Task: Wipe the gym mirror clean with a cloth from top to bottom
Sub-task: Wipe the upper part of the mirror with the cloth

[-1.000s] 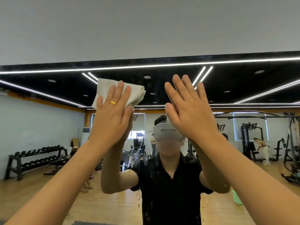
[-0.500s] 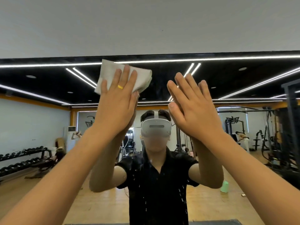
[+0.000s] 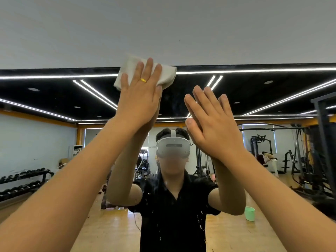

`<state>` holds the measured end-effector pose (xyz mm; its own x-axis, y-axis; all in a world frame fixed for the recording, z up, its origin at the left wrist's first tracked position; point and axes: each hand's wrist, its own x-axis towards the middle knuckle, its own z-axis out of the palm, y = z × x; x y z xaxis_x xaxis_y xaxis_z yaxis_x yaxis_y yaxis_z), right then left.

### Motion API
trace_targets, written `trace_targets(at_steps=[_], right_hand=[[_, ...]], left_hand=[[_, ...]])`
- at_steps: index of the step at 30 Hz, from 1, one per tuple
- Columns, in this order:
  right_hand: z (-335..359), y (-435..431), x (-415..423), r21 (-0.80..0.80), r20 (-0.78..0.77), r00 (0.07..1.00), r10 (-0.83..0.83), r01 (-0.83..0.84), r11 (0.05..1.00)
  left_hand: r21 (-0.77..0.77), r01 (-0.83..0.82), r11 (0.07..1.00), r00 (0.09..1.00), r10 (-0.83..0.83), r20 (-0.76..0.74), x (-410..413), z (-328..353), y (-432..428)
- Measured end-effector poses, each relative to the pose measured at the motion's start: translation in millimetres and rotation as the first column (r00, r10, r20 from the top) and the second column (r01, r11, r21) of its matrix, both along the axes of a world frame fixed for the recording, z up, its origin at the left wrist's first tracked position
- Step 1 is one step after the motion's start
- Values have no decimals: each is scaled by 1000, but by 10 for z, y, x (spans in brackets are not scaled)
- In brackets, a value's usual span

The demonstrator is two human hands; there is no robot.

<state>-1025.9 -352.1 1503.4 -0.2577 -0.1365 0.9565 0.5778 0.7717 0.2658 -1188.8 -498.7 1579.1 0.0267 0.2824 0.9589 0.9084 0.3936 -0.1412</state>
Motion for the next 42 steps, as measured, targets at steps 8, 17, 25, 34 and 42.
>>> trace_targets(at_steps=[8, 17, 25, 34, 42], right_hand=[[5, -5, 22, 11, 16, 999, 30, -30, 999], [61, -32, 91, -35, 62, 992, 111, -109, 993], [39, 390, 919, -64, 18, 991, 131, -129, 990], [-99, 699, 963, 5, 37, 999, -10, 10, 1000], [-110, 743, 954, 21, 21, 1000, -4, 3, 1000]], left_hand=[[23, 61, 998, 998, -62, 9, 12, -345, 32], [9, 115, 993, 990, -115, 81, 47, -1136, 45], [-14, 47, 999, 997, -46, 57, 83, -865, 95], [47, 93, 995, 994, -96, 51, 386, -127, 334], [-14, 153, 988, 986, -152, 73, 340, -1448, 218]])
